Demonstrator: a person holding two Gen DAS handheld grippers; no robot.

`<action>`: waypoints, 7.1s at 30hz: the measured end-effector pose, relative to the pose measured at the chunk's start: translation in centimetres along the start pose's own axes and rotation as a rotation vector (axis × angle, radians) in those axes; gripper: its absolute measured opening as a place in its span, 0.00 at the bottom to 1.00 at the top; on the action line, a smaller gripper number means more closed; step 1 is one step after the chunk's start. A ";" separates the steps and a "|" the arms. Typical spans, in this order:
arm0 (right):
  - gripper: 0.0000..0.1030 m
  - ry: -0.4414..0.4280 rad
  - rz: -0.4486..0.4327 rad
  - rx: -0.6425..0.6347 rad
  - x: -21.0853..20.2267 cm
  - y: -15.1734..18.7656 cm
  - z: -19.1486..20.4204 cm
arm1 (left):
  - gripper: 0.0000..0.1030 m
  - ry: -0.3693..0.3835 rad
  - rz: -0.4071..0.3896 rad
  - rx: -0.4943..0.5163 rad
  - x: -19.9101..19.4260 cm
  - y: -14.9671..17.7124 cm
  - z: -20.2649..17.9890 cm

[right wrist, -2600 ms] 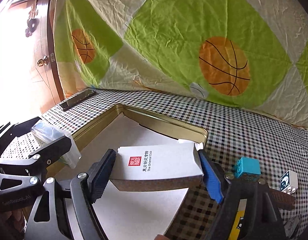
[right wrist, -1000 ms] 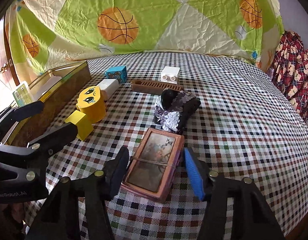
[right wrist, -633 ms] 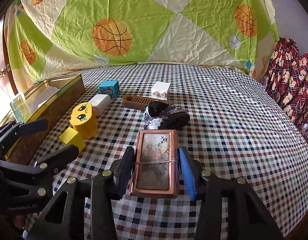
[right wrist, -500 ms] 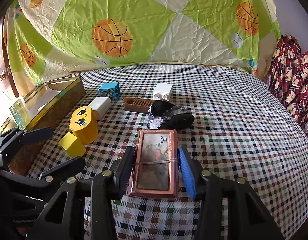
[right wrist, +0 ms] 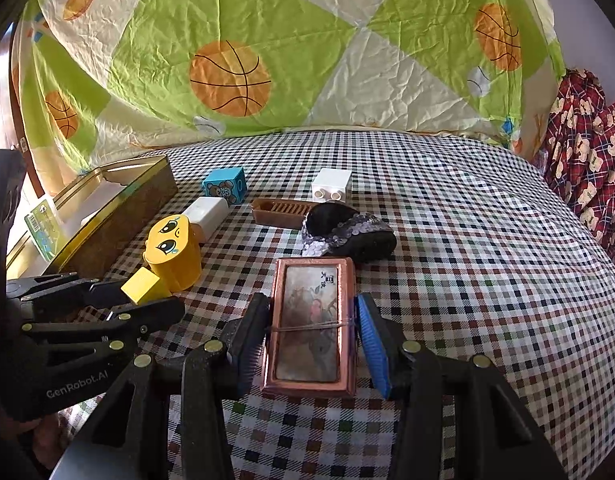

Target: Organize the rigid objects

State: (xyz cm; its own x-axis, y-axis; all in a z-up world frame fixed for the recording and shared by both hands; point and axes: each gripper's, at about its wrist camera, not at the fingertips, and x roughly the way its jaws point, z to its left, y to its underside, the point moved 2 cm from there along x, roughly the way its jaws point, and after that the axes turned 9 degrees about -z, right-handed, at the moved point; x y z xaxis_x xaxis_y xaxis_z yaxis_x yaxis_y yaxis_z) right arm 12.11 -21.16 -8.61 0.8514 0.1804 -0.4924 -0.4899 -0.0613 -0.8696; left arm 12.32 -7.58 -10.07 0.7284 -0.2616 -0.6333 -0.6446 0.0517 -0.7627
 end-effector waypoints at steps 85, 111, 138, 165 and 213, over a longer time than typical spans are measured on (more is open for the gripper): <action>0.46 -0.010 -0.419 -0.060 -6.4 0.6 0.6 | 0.27 -0.074 -0.562 -0.032 -9.4 1.0 0.9; 0.46 0.001 -0.508 -0.070 -7.8 1.1 0.7 | 0.27 -0.106 -0.658 0.027 -11.0 1.6 -0.2; 0.46 0.002 -0.509 -0.122 -7.6 1.3 4.4 | 0.27 -0.142 -0.708 0.026 -12.6 2.8 1.7; 0.46 -0.079 -0.478 -0.138 -6.8 1.2 8.9 | 0.27 -0.203 -0.720 -0.026 -14.0 3.5 5.3; 0.46 -0.246 -0.387 -0.231 -5.0 1.2 16.8 | 0.27 -0.326 -0.718 -0.143 -16.0 4.2 12.8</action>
State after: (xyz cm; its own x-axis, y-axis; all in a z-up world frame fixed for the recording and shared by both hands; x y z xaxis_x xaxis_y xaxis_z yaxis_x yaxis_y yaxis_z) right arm 4.07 -5.62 -6.58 0.8795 0.4567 -0.1339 -0.0697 -0.1546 -0.9855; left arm 0.94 9.14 -4.81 0.9936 0.1119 -0.0172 0.0000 -0.1523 -0.9883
